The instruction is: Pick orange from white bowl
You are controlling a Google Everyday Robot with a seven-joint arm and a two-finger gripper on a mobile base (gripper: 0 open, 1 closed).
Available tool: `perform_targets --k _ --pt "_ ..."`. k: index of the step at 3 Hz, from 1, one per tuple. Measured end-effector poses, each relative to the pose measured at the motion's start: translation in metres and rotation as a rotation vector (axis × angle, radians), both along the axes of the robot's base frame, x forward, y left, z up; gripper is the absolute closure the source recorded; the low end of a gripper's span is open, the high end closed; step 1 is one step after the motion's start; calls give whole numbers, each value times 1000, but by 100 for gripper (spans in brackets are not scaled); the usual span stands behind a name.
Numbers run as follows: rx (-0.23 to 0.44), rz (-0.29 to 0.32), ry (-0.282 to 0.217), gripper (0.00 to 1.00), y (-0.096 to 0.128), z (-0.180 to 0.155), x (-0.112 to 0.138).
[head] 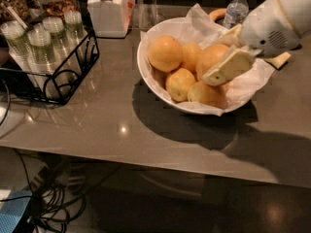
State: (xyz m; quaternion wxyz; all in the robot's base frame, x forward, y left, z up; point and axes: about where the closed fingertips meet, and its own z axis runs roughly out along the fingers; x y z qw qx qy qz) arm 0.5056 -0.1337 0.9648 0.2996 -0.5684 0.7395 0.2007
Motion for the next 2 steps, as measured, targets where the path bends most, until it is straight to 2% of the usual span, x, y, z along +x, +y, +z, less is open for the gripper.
perform_targets --k 1,2 --pt "111 -51 -29 100 -22 9 -43" --pt "171 -125 -63 100 -43 14 -85"
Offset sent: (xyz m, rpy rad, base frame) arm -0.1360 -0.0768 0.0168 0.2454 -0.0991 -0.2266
